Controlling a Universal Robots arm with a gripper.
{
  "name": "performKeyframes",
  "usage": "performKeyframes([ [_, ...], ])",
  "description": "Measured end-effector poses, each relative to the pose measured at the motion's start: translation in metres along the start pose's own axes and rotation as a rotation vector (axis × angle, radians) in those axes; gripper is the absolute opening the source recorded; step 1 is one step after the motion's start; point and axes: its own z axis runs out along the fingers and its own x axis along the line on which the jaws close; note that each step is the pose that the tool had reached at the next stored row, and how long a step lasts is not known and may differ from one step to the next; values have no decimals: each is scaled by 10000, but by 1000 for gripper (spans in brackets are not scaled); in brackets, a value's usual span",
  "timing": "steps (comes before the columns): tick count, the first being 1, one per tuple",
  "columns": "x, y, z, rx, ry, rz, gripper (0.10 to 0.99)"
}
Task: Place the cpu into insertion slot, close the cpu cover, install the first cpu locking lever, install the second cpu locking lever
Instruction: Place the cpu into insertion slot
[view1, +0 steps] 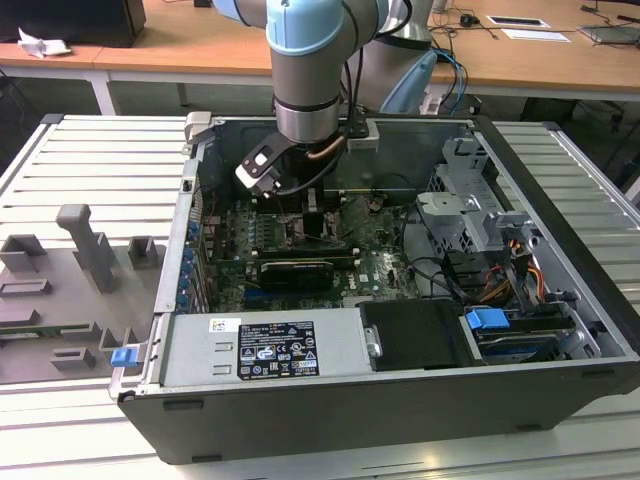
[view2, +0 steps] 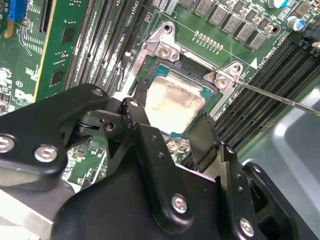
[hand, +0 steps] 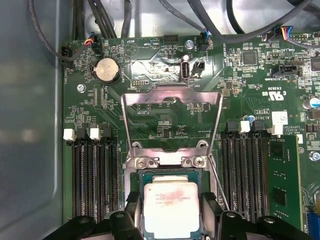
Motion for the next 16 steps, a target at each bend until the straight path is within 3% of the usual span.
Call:
performKeyframes([
  [10, 2, 11, -129, -2, -9, 103, 584],
  [11, 2, 12, -139, -3, -9, 105, 455],
  [12, 3, 13, -147, -3, -9, 106, 455],
  [13, 3, 13, -154, -2, -10, 108, 333],
  [16, 3, 15, -171, -3, -11, 109, 153],
])
